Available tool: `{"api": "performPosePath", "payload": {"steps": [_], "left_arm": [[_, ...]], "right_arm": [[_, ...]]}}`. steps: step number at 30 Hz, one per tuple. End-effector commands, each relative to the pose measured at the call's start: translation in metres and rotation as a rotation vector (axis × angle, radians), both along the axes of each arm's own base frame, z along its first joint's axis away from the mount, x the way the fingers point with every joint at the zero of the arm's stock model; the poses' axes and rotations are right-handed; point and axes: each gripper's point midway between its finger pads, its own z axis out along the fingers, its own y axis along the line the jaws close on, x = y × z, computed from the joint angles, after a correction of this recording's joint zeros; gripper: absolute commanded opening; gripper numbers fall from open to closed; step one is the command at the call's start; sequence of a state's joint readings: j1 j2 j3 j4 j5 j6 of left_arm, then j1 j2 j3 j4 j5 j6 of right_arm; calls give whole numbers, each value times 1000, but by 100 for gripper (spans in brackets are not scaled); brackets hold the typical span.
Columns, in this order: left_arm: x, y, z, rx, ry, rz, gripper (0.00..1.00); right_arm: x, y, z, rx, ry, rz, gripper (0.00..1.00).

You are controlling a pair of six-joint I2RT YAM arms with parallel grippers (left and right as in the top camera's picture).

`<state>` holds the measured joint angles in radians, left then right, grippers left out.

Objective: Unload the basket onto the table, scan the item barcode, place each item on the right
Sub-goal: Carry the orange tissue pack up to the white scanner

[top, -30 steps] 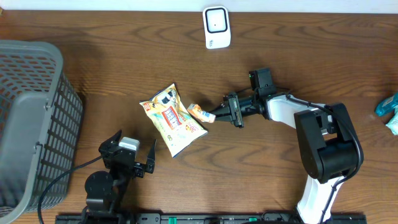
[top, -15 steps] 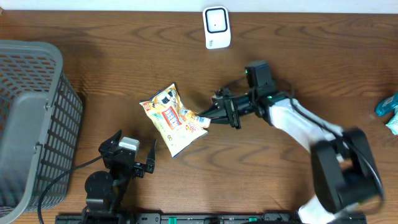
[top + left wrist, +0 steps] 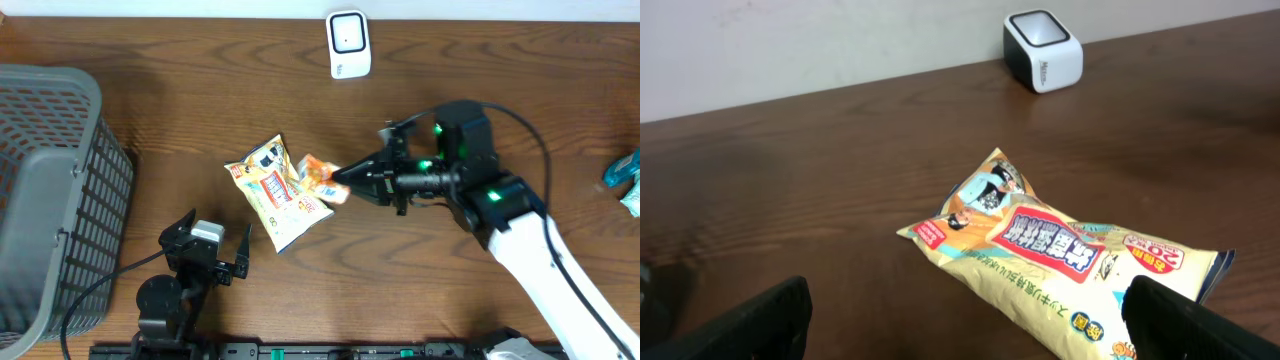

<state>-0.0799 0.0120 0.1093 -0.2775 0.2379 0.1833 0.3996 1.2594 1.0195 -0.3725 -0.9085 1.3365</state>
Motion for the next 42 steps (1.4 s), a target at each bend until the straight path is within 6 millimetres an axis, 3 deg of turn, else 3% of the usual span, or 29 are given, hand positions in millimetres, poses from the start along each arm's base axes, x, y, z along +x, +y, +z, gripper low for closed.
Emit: {"api": "performPosePath", "payload": {"steps": [1,4,8,12,17,25,33,42], "left_arm": [[-2,-2,-12,-3,37,-14,98],[-2,-2,-12,-3,37,-14,98],[-2,-2,-12,-3,37,-14,98],[-2,-2,-12,-3,37,-14,98],[-2,-2,-12,-3,37,-14,98],[-2,-2,-12,-3,37,-14,98],[-2,-2,-12,-3,37,-14,98],[-2,-2,-12,-3,37,-14,98]], "right_arm": [[30,-31,8,-205,-341,-181,1],[31,-44,22,-298,-556,-179,1],[24,-49,28,-415,-841,-47,1],[21,-57,6,-556,-940,74,1],[42,-83,-16,-817,-1023,103,1],[64,-71,16,-867,-1366,169,1],[100,-73,21,-926,-1381,39,1],[164,-113,1,-1180,-1219,-281,1]]}}
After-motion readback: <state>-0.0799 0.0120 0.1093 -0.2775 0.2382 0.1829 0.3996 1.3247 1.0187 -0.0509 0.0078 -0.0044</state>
